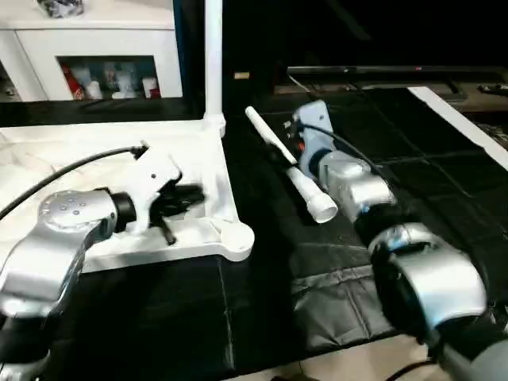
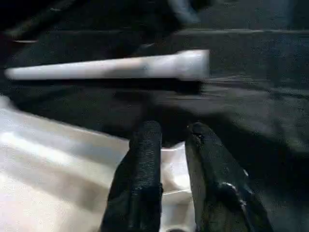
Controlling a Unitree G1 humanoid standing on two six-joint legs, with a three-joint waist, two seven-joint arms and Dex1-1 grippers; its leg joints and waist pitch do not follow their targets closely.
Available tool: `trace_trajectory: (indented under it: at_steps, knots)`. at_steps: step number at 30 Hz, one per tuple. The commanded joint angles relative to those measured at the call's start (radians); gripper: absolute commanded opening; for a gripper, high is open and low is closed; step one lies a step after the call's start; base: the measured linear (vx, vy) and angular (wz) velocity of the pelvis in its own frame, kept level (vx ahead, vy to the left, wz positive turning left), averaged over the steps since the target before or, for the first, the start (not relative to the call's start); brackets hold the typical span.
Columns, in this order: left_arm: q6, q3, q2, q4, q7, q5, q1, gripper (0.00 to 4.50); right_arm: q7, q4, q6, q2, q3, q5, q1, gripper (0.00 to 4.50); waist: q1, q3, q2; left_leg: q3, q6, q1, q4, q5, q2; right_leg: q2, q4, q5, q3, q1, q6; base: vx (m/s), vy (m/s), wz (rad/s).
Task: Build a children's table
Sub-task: Rotate table base, then pick table leg
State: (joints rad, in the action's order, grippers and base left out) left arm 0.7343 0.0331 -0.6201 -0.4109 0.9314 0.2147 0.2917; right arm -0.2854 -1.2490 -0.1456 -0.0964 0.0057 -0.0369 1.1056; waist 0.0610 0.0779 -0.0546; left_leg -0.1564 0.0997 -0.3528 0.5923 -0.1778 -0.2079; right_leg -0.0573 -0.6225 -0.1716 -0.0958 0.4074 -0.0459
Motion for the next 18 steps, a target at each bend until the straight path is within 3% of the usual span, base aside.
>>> trace_trajectory:
  at_steps: [1, 5, 6, 7, 9, 11, 12, 18]
  knots:
    - [0.045, 0.008, -0.027, -0.064, 0.019, 0.030, -0.026, 1.23, 0.000, -0.030, -0.031, -0.018, -0.019, -0.005, 0.020, 4.50, 0.004, -0.074, 0.009, -0.004, 0.020, -0.009, -0.064, -0.206, -0.019, -0.080, 0.060, -0.258, 0.063, -0.057, -0.165, 0.000, 0.000, 0.00]
    - [0.092, -0.026, -0.079, -0.136, 0.026, 0.072, -0.075, 1.48, 0.008, -0.060, -0.054, -0.012, -0.060, -0.030, 0.027, 4.50, 0.009, -0.074, 0.008, -0.005, 0.020, -0.010, -0.061, -0.196, -0.018, -0.080, 0.059, -0.266, 0.064, -0.054, -0.151, 0.000, 0.000, 0.00]
    - [0.127, -0.054, -0.104, -0.162, 0.031, 0.093, -0.087, 1.56, 0.024, -0.074, -0.062, -0.010, -0.083, -0.045, 0.031, 4.50, 0.009, -0.064, 0.011, -0.005, 0.019, -0.012, -0.064, -0.199, -0.015, -0.078, 0.060, -0.266, 0.064, -0.049, -0.151, 0.000, 0.000, 0.00]
    - [0.135, -0.060, -0.110, -0.167, 0.031, 0.096, -0.090, 1.63, 0.028, -0.077, -0.067, -0.010, -0.085, -0.045, 0.031, 4.50, 0.008, -0.066, 0.011, -0.005, 0.019, -0.012, -0.063, -0.203, -0.016, -0.077, 0.059, -0.265, 0.064, -0.050, -0.152, 0.000, 0.000, 0.00]
    - [0.165, -0.088, -0.131, -0.203, 0.035, 0.110, -0.116, 1.82, 0.056, -0.085, -0.085, -0.013, -0.078, -0.030, 0.029, 4.50, 0.007, -0.059, 0.012, -0.004, 0.019, -0.012, -0.065, -0.213, -0.015, -0.073, 0.062, -0.280, 0.062, -0.046, -0.144, 0.000, 0.000, 0.00]
    - [0.196, -0.110, -0.139, -0.240, 0.034, 0.118, -0.140, 1.99, 0.058, -0.092, -0.101, -0.013, -0.090, -0.036, 0.031, 4.50, 0.005, -0.044, 0.010, -0.003, 0.021, -0.014, -0.069, -0.239, -0.014, -0.073, 0.068, -0.322, 0.062, -0.039, -0.133, 0.000, 0.000, 0.00]
    - [0.205, -0.116, -0.141, -0.252, 0.033, 0.119, -0.151, 2.18, 0.057, -0.094, -0.105, -0.013, -0.095, -0.041, 0.032, 4.50, 0.005, -0.043, 0.012, -0.002, 0.022, -0.008, -0.069, -0.270, -0.015, -0.074, 0.071, -0.359, 0.062, -0.036, -0.125, 0.000, 0.000, 0.00]
    - [0.251, -0.147, -0.167, -0.300, 0.002, 0.155, -0.197, 2.58, 0.045, -0.108, -0.158, -0.016, -0.070, 0.008, 0.041, 4.50, 0.002, -0.031, 0.005, 0.001, 0.028, -0.012, -0.072, -0.263, -0.015, -0.071, 0.068, -0.335, 0.062, -0.035, -0.131, 0.000, 0.000, 0.00]
